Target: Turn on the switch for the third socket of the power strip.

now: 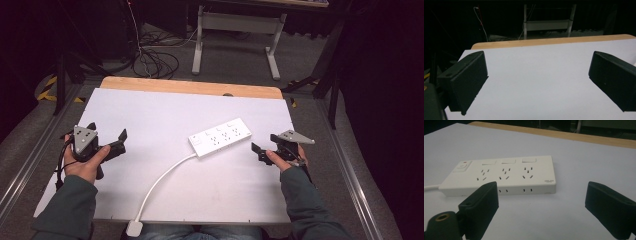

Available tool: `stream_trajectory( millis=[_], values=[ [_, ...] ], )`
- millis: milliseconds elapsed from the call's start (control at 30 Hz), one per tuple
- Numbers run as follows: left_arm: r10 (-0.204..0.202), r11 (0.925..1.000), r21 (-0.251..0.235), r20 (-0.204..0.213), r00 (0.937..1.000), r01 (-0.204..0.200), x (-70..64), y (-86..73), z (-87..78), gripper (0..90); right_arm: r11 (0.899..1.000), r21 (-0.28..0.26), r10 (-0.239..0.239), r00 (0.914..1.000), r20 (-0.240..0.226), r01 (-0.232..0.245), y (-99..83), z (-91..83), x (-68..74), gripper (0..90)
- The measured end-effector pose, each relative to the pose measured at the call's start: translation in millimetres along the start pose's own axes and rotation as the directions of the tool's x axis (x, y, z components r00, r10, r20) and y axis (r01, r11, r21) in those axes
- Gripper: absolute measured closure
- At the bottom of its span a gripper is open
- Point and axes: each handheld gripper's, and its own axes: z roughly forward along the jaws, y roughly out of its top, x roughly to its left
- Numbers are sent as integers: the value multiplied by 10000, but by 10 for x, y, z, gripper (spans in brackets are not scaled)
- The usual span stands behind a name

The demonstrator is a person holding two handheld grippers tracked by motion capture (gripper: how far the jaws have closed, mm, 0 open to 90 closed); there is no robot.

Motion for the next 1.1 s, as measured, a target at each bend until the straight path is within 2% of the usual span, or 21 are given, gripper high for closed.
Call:
stream_trajectory(
  millis=[167,400,500,567,600,867,1100],
  values=[
    [39,10000,53,74,10000,-39,-14,5,19,27,9999,-50,130,9999,106,-130,-8,-23,-22,120],
    [55,10000,48,91,9999,-56,-22,6,29,27,9998,-198,73,9998,193,-69,-9,-32,-22,143],
    [67,10000,45,78,9999,-67,-18,5,27,27,9993,-327,175,9996,220,-168,0,-37,-23,278],
    [67,10000,47,77,9999,-67,-17,5,26,27,9992,-352,188,9995,269,-178,4,-37,-24,294],
    [61,10000,45,75,10000,-61,-17,5,26,27,9993,-337,190,9994,296,-180,8,-36,-25,350],
    [78,10000,51,78,9999,-78,-18,5,26,27,9996,-250,158,9998,157,-154,12,-34,-18,505],
    [60,10000,50,96,9999,-60,-22,5,30,28,9998,-212,69,9999,138,-67,17,-48,-30,601]
  ],
)
